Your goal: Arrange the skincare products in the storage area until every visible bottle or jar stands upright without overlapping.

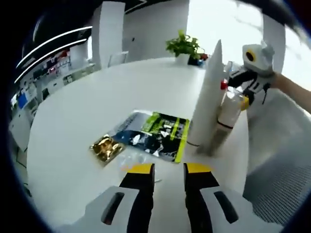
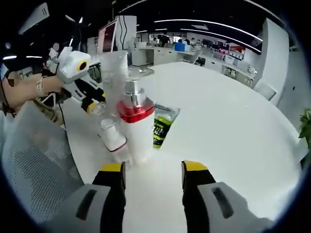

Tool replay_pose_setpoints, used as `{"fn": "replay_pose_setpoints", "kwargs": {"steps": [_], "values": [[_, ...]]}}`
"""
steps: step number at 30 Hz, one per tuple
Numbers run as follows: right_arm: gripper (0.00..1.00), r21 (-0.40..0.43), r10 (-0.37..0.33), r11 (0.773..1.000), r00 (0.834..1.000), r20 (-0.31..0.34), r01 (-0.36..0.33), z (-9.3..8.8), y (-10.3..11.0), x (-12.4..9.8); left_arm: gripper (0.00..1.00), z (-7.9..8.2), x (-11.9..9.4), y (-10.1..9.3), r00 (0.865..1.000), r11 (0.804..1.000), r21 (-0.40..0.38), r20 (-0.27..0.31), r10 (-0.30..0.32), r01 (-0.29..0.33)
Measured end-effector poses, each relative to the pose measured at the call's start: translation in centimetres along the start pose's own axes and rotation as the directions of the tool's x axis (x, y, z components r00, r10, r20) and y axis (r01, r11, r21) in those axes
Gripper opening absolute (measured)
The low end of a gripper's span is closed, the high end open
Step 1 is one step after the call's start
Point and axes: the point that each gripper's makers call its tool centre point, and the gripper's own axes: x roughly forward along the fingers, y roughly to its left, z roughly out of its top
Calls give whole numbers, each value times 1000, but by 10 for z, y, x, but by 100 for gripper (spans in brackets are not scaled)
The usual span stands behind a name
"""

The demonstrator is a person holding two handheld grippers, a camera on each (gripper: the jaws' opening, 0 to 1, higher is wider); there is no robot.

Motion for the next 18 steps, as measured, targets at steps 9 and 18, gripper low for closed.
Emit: {"fn": "replay_pose_setpoints", "kwargs": {"steps": [9, 18], "values": [[31, 75, 30, 997, 1000, 3, -30, 13, -32, 24, 13, 4, 22, 8, 1000, 991, -134, -10, -10, 8], [28, 103, 126, 987, 992, -8, -125, 24, -25, 67, 11, -7, 37, 10, 998, 978, -207, -43, -38, 28]]}}
